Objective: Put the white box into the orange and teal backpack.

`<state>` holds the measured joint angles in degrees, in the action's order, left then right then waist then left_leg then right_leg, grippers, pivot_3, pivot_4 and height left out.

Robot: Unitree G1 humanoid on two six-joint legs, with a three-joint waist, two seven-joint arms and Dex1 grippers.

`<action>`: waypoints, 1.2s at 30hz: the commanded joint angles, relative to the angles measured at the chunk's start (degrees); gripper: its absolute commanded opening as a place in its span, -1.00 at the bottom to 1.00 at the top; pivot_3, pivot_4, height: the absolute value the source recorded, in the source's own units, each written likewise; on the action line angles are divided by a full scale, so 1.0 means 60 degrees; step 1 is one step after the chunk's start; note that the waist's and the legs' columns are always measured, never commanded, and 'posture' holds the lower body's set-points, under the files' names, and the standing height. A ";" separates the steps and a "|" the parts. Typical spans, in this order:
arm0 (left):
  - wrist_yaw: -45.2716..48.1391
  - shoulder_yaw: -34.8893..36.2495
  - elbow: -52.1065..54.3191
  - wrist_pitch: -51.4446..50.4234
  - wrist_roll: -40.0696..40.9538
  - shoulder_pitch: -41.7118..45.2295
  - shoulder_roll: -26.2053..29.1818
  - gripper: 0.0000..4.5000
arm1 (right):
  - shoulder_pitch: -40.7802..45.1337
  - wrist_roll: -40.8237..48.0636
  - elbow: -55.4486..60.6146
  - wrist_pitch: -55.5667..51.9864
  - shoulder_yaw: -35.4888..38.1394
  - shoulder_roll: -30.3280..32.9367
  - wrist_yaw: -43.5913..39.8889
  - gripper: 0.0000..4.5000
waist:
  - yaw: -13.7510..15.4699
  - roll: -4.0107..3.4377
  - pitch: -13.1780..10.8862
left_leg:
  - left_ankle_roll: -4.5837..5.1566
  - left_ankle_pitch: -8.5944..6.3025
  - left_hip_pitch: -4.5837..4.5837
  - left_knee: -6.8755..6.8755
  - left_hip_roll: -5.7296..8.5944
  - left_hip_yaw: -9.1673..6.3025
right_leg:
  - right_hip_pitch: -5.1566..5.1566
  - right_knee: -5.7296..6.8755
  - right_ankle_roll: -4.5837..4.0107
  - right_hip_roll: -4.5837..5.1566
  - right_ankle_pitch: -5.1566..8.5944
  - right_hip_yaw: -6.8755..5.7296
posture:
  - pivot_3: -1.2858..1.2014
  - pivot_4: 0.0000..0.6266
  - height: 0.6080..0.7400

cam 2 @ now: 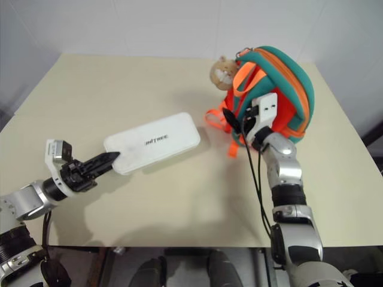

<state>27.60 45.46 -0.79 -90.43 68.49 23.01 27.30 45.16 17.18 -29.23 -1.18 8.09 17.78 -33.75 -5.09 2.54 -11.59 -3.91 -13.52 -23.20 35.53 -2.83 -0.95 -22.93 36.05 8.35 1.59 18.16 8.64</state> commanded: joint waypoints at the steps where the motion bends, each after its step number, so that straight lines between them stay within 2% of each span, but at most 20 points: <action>1: -0.0148 0.0111 0.0225 0.0214 0.0620 -0.0042 0.0043 -0.45 | 0.0175 0.0127 0.0262 0.0217 0.0267 0.0013 0.0124 -0.20 | -0.0001 0.0000 0.0000 | -0.0001 0.0001 0.0000 0.0001 0.0000 0.0000 | 0.0000 0.0002 0.0000 0.0000 0.0000 0.0000 | 0.03 -0.52 1.00; 6: -0.0323 -0.0109 0.0020 0.0451 0.0791 0.0026 0.0158 -0.45 | 0.0084 0.0262 0.0671 0.0003 0.0269 0.0056 0.0026 -0.96 | -0.0001 0.0000 0.0000 | -0.0002 0.0001 0.0001 0.0001 0.0001 0.0000 | 0.0000 0.0001 0.0000 -0.0001 0.0000 0.0001 | 0.03 -0.52 1.00; 7: -0.0329 -0.0160 -0.0037 0.0503 0.0794 0.0043 0.0190 -0.45 | 0.0033 0.0302 0.0813 -0.0071 0.0254 0.0071 -0.0041 -1.00 | 0.0001 -0.0001 -0.0001 | -0.0002 0.0001 0.0001 0.0000 0.0001 0.0001 | 0.0000 -0.0001 0.0000 -0.0001 0.0000 0.0000 | 0.03 -0.52 1.00; 14: -0.0164 -0.0579 -0.0564 0.1036 0.0606 0.0283 0.0597 -0.45 | -0.0852 0.0983 0.2996 -0.1539 0.0096 0.0283 -0.0511 -1.00 | 0.0020 -0.0002 -0.0001 | -0.0004 0.0002 -0.0002 -0.0021 0.0000 0.0001 | -0.0011 -0.0007 -0.0002 -0.0001 0.0001 0.0001 | 0.03 -0.52 1.00; 23: 0.0392 -0.1011 -0.1586 0.2024 0.0135 0.0635 0.1580 -0.45 | -0.2166 0.2480 0.6609 -0.3773 -0.0084 0.0922 -0.1124 -1.00 | 0.0030 -0.0002 -0.0001 | -0.0008 0.0005 -0.0018 -0.0049 0.0000 0.0011 | -0.0052 -0.0006 -0.0011 -0.0001 0.0006 0.0006 | 0.03 -0.52 1.00; 30: 0.1261 -0.1407 -0.2665 0.2757 -0.0556 0.0956 0.2650 -0.45 | -0.2529 0.4964 0.9416 -0.5969 0.0011 0.1810 -0.1463 -1.00 | 0.0039 -0.0002 -0.0001 | -0.0013 0.0008 -0.0044 -0.0076 -0.0004 0.0016 | -0.0101 0.0004 -0.0038 -0.0003 0.0022 0.0007 | 0.03 -0.52 1.00; 36: 0.2121 -0.1866 -0.3443 0.3236 -0.1206 0.1303 0.3221 -0.45 | -0.2438 0.7022 1.0579 -0.7151 0.0223 0.2695 -0.1677 -1.00 | 0.0063 -0.0001 -0.0002 | -0.0013 0.0006 -0.0065 -0.0080 -0.0005 0.0014 | -0.0114 -0.0006 -0.0044 0.0001 0.0026 0.0001 | 0.03 -0.52 1.00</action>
<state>37.61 34.14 -21.28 -72.41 61.81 29.55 44.99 29.57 54.74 30.45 -43.33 7.24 32.95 -42.66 -4.71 2.53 -11.60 -3.98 -13.48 -23.59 35.05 -2.87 -0.86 -23.61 36.00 8.08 1.59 18.32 8.64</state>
